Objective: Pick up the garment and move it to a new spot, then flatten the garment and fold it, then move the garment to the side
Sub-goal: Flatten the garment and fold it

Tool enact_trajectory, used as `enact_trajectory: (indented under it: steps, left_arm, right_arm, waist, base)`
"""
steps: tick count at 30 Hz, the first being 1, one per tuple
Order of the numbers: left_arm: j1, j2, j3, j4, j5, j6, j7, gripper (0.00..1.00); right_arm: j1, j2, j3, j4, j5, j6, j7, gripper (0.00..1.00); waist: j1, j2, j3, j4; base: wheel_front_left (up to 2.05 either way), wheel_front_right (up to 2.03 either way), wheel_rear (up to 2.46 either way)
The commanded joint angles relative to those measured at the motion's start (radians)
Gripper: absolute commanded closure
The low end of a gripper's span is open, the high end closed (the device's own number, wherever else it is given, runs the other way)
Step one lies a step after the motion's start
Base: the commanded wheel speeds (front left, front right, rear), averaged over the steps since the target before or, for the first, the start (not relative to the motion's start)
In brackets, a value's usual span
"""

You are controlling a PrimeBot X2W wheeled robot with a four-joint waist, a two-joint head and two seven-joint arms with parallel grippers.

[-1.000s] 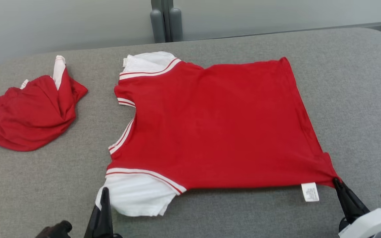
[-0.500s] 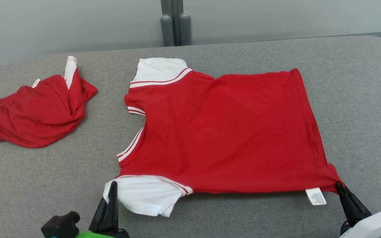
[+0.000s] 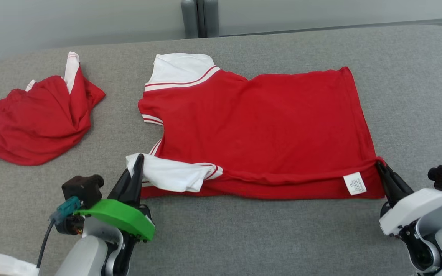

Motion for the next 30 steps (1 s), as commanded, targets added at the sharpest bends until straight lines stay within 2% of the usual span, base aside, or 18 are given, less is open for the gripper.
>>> enact_trajectory:
  steps: [1,7,8,9,10,14,17,23,30]
  left_arm:
    - [-0.036,-0.004,-0.002,0.036,-0.001,-0.01,0.005,1.0]
    - [-0.155,-0.032,-0.016,0.21,0.019,-0.038,-0.044,1.0]
    - [-0.167,-0.035,-0.016,0.232,0.022,-0.042,-0.053,0.96]
    - [-0.185,-0.036,-0.019,0.261,0.032,-0.044,-0.065,0.42]
    - [-0.196,-0.036,-0.028,0.282,0.045,-0.048,-0.073,0.0]
    - [-0.204,-0.05,-0.015,0.339,0.057,-0.057,-0.108,0.0]
    - [-0.152,-0.059,0.025,0.324,0.058,-0.055,-0.115,0.0]
    - [-0.012,-0.069,0.087,0.266,0.106,-0.053,-0.114,0.0]
    - [0.018,-0.072,0.089,0.316,0.122,-0.07,-0.115,0.0]
  right_arm:
    - [-0.038,0.004,0.008,0.026,-0.001,-0.002,0.0,1.0]
    - [-0.164,0.038,0.033,0.181,0.016,-0.002,-0.063,1.0]
    - [-0.174,0.041,0.04,0.198,0.014,-0.002,-0.076,0.56]
    - [-0.185,0.045,0.05,0.221,0.012,-0.002,-0.091,0.0]
    - [-0.19,0.047,0.057,0.236,0.013,-0.002,-0.103,0.0]
    - [-0.186,0.042,0.084,0.274,0.021,-0.002,-0.174,0.0]
    - [-0.138,0.037,0.105,0.26,0.025,-0.002,-0.208,0.0]
    - [-0.054,0.009,0.119,0.235,-0.008,-0.002,-0.231,0.0]
    - [-0.08,0.02,0.102,0.289,-0.05,-0.002,-0.235,0.0]
  waist:
    - [0.0001,0.0,0.013,-0.005]
    - [0.0001,0.0,0.026,-0.007]
    - [0.0001,0.0,0.026,-0.006]
    - [0.0001,0.0,0.026,-0.003]
    - [0.0001,0.0,0.025,-0.002]
    - [0.0001,0.0,0.012,0.001]
    - [0.0001,0.0,-0.006,0.001]
    - [0.0001,0.0,-0.021,-0.001]
    - [0.0001,0.0,-0.01,-0.008]
  base:
    - [0.0,0.0,0.0]
    - [0.0,0.0,0.0]
    - [0.0,0.0,0.0]
    - [0.0,0.0,0.0]
    - [0.0,0.0,0.0]
    - [0.0,0.0,0.0]
    - [0.0,0.0,0.0]
    - [0.0,0.0,0.0]
    - [0.0,0.0,0.0]
